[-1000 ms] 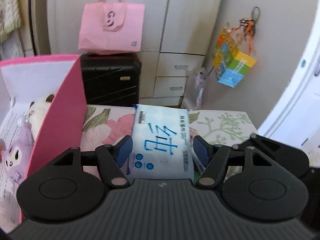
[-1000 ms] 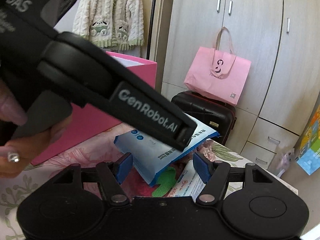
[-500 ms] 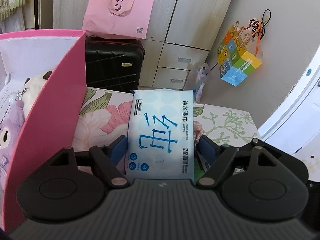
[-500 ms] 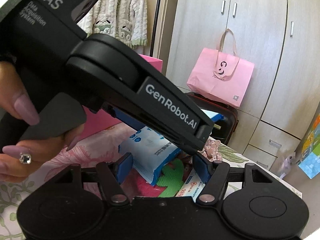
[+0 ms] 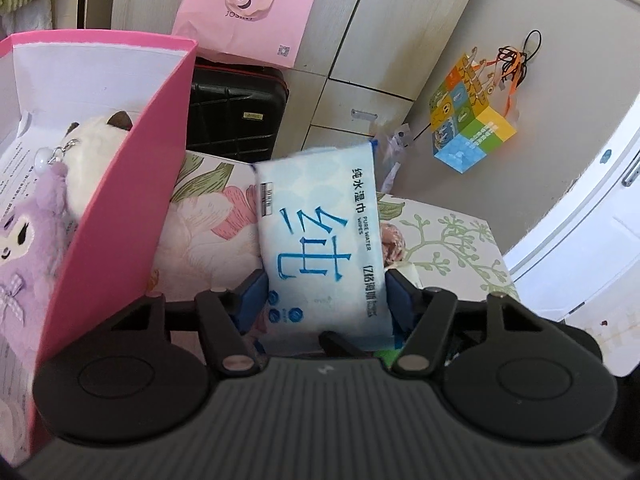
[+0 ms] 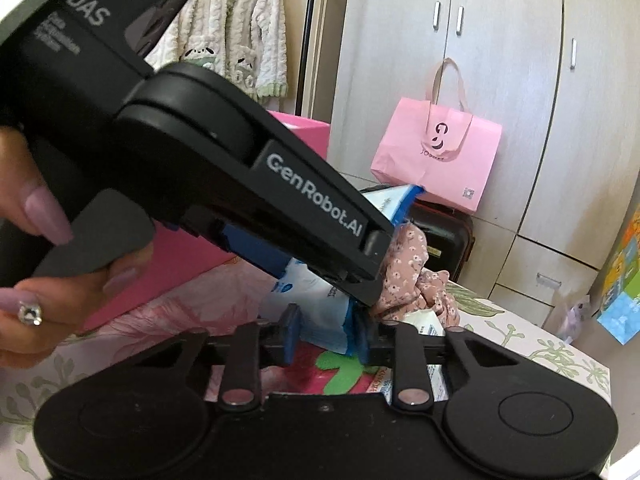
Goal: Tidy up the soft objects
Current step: 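Lift the wipes pack off the bed with the left gripper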
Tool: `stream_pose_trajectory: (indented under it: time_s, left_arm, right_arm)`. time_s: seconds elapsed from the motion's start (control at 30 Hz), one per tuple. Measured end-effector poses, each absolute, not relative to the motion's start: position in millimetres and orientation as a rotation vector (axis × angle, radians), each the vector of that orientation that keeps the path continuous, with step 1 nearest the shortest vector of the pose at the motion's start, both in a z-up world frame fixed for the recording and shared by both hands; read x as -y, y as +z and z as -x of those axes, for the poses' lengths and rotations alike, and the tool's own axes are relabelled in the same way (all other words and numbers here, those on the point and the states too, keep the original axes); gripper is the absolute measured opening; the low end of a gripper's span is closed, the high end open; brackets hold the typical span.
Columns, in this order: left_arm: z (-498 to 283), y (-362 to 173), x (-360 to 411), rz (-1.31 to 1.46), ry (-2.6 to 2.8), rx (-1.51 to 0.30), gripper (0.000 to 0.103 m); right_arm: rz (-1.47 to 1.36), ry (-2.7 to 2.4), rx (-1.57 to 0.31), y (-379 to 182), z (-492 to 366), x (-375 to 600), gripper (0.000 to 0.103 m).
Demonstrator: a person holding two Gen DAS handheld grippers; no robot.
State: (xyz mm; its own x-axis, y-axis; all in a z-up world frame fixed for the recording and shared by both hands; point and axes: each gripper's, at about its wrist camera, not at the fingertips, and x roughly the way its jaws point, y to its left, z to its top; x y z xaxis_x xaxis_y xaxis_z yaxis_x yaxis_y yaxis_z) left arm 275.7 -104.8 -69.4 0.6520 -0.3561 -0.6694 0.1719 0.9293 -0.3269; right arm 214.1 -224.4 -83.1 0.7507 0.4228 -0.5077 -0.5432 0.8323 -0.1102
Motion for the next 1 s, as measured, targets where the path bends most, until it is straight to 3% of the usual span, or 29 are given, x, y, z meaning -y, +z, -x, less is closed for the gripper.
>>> stream_pose_trajectory:
  time_s: [0.23,0.7,0.83,1.0]
  left_arm:
    - [-255,-62,105,0.231,-0.345,-0.8,0.063]
    - [-238,-88,114,0.278,-0.467,-0.89,0.08]
    - [-232,-92,116,0.301,-0.484,-0.89,0.079]
    - [-222,-89,117,0.271,-0.529,-0.854,0.064]
  right_arm:
    - [0.257,0.525,-0.469,-66,-185,216,0.019]
    - [-0.1,0.527,-0.603,-74,-157,266,0.018]
    - [-0.162,0.525,-0.628,-83,-160,278,0.018]
    - [-0.194,0.557,-0.628,-88,-157,284,0.018]
